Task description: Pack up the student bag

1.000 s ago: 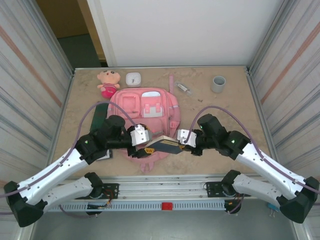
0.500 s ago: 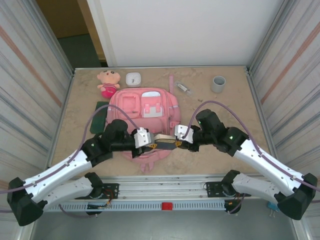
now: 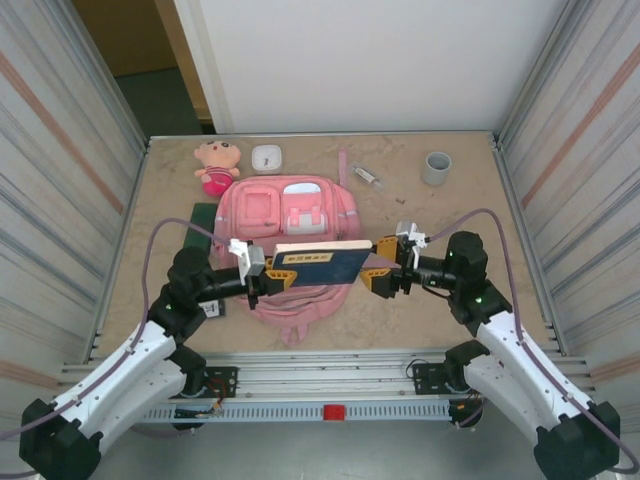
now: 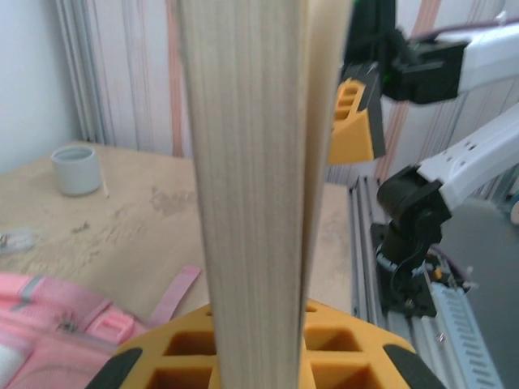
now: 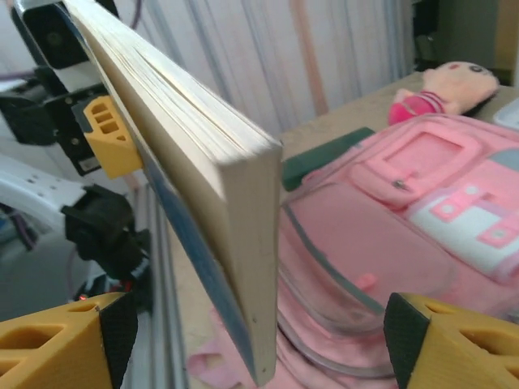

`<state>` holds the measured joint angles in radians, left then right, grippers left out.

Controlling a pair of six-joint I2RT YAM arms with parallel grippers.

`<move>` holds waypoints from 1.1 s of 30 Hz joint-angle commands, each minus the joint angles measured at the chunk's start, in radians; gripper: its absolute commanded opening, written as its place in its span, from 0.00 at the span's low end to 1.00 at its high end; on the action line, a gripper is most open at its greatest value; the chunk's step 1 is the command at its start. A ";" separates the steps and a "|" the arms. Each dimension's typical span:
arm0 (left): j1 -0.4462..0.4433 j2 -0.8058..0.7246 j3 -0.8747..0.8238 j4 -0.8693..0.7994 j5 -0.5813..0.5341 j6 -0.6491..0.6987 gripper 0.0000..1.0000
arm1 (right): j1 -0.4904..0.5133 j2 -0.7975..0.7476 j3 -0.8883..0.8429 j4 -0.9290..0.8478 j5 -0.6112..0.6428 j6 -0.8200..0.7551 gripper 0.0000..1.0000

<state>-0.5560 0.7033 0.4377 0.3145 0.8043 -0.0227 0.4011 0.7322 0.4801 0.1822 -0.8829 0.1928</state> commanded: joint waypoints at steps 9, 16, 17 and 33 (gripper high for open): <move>0.002 0.082 0.012 0.284 0.064 -0.200 0.03 | 0.091 0.144 -0.018 0.510 -0.057 0.297 0.33; -0.034 0.036 0.187 -0.310 -0.227 0.037 0.52 | -0.048 0.126 -0.039 0.486 0.097 0.369 0.00; -0.063 0.031 0.237 -0.457 -0.289 0.130 0.56 | -0.081 0.101 -0.063 0.486 0.154 0.390 0.00; -0.184 0.396 0.378 -0.900 -0.847 0.637 0.77 | -0.164 -0.172 -0.191 0.258 0.418 0.335 0.00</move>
<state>-0.7418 1.0813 0.8150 -0.6258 0.0654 0.5430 0.2352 0.5987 0.2924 0.4568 -0.4999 0.5632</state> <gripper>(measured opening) 0.764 0.119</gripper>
